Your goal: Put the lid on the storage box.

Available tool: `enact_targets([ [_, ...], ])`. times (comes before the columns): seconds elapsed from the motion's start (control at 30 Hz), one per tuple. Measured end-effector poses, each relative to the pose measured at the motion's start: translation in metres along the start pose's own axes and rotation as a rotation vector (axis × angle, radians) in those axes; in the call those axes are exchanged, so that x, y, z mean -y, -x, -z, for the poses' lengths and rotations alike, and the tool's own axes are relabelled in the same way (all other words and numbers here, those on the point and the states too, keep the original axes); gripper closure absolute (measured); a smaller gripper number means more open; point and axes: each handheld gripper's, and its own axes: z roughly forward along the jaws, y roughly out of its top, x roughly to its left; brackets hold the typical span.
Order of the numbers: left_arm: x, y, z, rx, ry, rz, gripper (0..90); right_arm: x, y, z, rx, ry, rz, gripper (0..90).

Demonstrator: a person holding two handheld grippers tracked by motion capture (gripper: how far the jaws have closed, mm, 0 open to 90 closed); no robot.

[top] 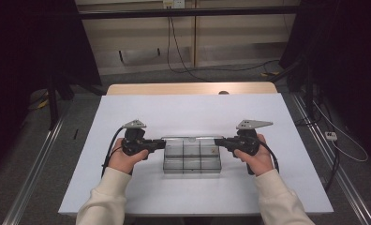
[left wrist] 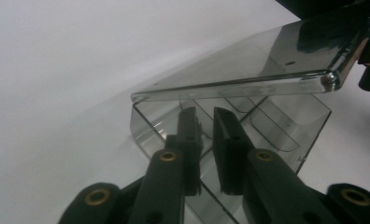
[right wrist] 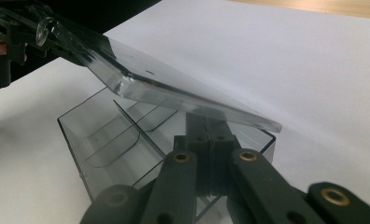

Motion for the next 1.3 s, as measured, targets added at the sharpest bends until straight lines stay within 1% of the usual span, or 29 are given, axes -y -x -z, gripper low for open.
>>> enact_targets([
  [0.07,0.000,0.000,-0.001,0.010,0.005,0.004,86.1,0.000,0.000,0.000,-0.004,0.005,-0.007,90.0],
  [0.17,-0.001,0.001,0.000,0.026,0.015,0.005,87.5,0.001,-0.001,0.001,-0.001,0.004,-0.003,90.0],
  [0.2,-0.001,0.001,0.000,0.030,0.020,0.000,87.9,0.002,-0.001,0.001,-0.001,0.002,-0.003,90.0],
  [0.37,-0.001,0.002,0.000,0.031,0.024,-0.015,89.8,0.003,-0.004,0.000,0.000,0.002,0.000,90.0],
  [0.47,0.000,0.003,-0.001,0.031,0.016,-0.023,90.0,0.004,-0.004,0.001,-0.002,-0.003,0.007,90.0],
  [0.67,0.001,0.005,0.000,0.031,0.010,-0.039,90.0,0.006,-0.005,0.003,0.000,-0.003,0.006,90.0],
  [0.9,0.005,0.006,0.001,0.028,-0.002,-0.047,90.0,0.010,-0.007,0.003,0.002,-0.014,0.013,90.0],
  [1.0,0.007,0.007,0.001,0.029,0.005,-0.048,90.0,0.011,-0.008,0.004,0.001,-0.016,0.014,90.0],
  [1.23,0.012,0.010,0.003,0.014,0.000,-0.072,90.0,0.015,-0.010,0.007,-0.001,-0.021,0.016,90.0],
  [1.3,0.013,0.011,0.003,0.011,0.000,-0.072,90.0,0.016,-0.010,0.007,-0.002,-0.021,0.015,90.0],
])
